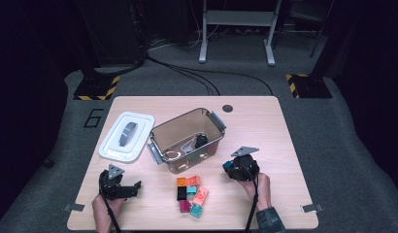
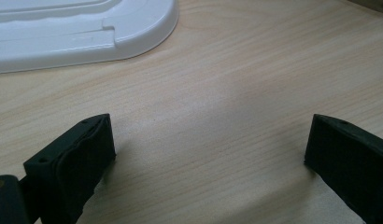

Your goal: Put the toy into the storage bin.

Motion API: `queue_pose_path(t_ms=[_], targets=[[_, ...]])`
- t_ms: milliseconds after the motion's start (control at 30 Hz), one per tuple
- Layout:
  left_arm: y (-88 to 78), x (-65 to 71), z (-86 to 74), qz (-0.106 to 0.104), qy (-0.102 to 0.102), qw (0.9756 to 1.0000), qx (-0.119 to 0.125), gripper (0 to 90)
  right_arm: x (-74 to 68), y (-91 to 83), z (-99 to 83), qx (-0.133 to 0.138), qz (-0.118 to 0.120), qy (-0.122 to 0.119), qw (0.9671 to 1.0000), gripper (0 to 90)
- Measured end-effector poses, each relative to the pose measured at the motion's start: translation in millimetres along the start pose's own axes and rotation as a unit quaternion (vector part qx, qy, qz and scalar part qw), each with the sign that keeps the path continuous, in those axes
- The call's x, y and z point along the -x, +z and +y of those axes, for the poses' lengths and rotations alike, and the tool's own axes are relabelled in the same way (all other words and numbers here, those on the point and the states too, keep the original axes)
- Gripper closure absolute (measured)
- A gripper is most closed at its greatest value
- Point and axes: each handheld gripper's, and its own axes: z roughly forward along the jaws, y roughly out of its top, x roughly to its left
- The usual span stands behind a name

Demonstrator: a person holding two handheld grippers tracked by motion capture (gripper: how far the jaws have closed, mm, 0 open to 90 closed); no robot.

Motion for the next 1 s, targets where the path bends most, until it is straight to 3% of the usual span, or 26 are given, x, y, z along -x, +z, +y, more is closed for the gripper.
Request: queue_pose_path(t_ms=[200,467,600,1000], targets=[[0.0,0.0,0.0,0.0,0.0,1.0,0.0,1.4,12.7,7.5,3.9,-0.015,-0.024,0.022,0.9993,58.7],[0.0,0.0,0.0,0.0,0.0,1.0,0.0,1.3,21.8,15.3,5.6,-0.019,-0.038,0.041,0.9983,58.7],[0.0,0.0,0.0,0.0,0.0,1.0,0.0,1.4,29.1,13.4,12.3,-0.007,-0.041,0.056,0.9976,58.7],[0.0,0.0,0.0,0.0,0.0,1.0,0.0,1.4,44.0,1.1,45.5,0.024,-0.063,0.065,0.9956,58.7]])
